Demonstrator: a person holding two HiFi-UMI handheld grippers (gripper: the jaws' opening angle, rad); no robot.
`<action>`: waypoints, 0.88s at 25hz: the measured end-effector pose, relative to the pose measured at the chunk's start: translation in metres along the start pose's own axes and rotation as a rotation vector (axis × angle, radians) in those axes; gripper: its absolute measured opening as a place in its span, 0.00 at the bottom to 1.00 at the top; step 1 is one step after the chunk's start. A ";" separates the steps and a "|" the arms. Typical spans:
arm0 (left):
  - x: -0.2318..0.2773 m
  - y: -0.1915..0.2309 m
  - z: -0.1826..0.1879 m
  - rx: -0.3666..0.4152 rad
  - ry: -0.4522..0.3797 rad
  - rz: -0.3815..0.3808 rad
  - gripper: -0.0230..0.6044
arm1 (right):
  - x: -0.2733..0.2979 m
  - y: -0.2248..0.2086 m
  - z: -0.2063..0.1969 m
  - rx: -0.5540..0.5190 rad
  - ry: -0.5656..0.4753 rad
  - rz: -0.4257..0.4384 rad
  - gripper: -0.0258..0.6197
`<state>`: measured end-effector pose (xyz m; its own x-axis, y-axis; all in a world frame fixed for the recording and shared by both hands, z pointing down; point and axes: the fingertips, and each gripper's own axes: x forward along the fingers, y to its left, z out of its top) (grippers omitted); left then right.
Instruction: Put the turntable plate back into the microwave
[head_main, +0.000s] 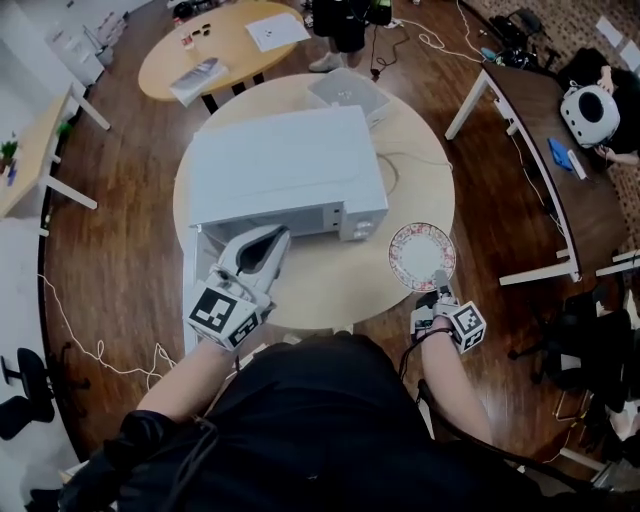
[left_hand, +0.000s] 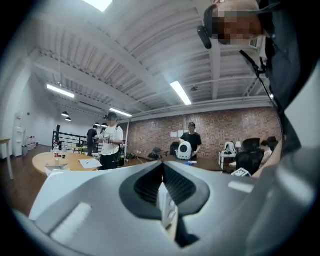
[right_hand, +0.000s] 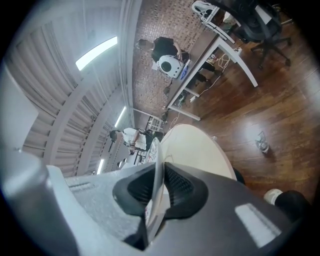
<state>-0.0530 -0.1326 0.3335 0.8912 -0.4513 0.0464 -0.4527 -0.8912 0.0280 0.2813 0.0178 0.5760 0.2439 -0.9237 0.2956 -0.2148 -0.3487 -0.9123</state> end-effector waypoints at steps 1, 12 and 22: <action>-0.002 0.000 -0.001 0.000 -0.001 0.002 0.04 | -0.001 -0.001 -0.002 0.010 -0.002 -0.004 0.08; -0.021 -0.003 -0.006 -0.021 0.000 -0.001 0.04 | -0.011 -0.004 -0.018 0.008 0.027 -0.024 0.08; -0.034 0.000 -0.005 -0.031 -0.012 0.004 0.04 | -0.013 0.004 -0.038 0.020 0.030 -0.014 0.08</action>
<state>-0.0836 -0.1165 0.3364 0.8898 -0.4551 0.0340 -0.4563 -0.8878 0.0590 0.2416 0.0225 0.5787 0.2179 -0.9233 0.3164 -0.1930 -0.3585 -0.9134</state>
